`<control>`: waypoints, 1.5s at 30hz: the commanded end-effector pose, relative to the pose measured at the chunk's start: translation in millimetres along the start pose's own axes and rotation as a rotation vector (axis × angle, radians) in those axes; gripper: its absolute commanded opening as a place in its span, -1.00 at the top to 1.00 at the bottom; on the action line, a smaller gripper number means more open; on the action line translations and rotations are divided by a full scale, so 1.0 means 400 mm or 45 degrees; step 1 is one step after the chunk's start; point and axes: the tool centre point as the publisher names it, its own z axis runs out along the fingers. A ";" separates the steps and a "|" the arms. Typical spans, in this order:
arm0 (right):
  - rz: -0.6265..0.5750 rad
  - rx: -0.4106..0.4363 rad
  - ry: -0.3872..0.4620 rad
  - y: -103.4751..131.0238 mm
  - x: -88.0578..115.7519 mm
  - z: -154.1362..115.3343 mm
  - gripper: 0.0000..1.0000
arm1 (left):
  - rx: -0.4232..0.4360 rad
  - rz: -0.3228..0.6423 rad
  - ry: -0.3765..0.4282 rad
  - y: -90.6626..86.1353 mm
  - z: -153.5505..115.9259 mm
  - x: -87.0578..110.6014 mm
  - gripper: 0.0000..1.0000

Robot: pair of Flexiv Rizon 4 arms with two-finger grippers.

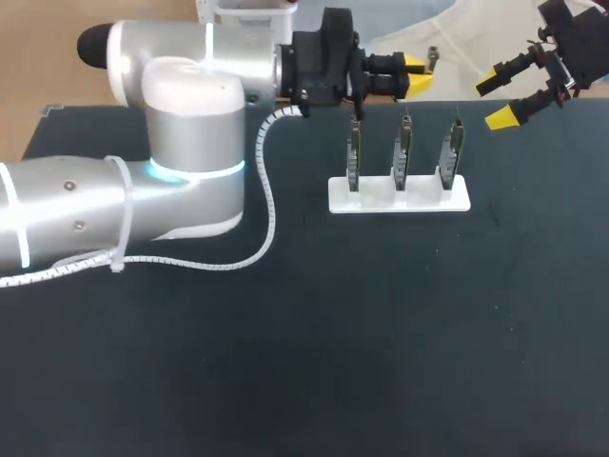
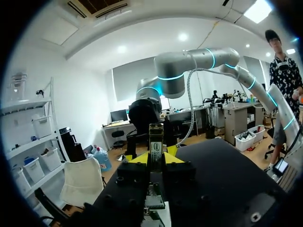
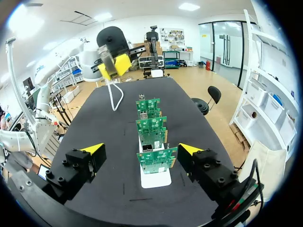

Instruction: Pick up the optical module with the left hand, and insert it into the network port with the right hand.

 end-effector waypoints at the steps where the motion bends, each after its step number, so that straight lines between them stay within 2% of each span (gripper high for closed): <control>1: -0.001 0.007 0.000 0.006 0.001 0.000 -1.00 | 0.084 -0.025 0.003 0.030 0.053 0.020 1.00; 9: -0.001 0.007 0.000 0.006 0.001 0.000 -1.00 | 0.177 -0.027 0.006 0.064 0.142 0.038 1.00; 13: -0.001 0.007 0.000 0.006 0.001 0.000 -1.00 | 0.168 -0.075 -0.088 0.081 0.162 0.050 1.00; 18: -0.001 0.007 0.000 0.006 0.001 0.000 -1.00 | 0.174 -0.091 -0.104 0.085 0.172 0.054 1.00; 32: -0.001 0.007 0.000 0.006 0.001 0.000 -1.00 | 0.183 -0.151 -0.065 0.056 0.144 0.068 1.00; 38: -0.001 0.007 0.000 0.006 0.001 0.000 -1.00 | 0.192 -0.189 -0.056 0.024 0.151 0.070 1.00; 45: -0.001 0.007 0.000 0.006 0.001 0.000 -1.00 | 0.189 -0.204 -0.046 0.014 0.153 0.077 1.00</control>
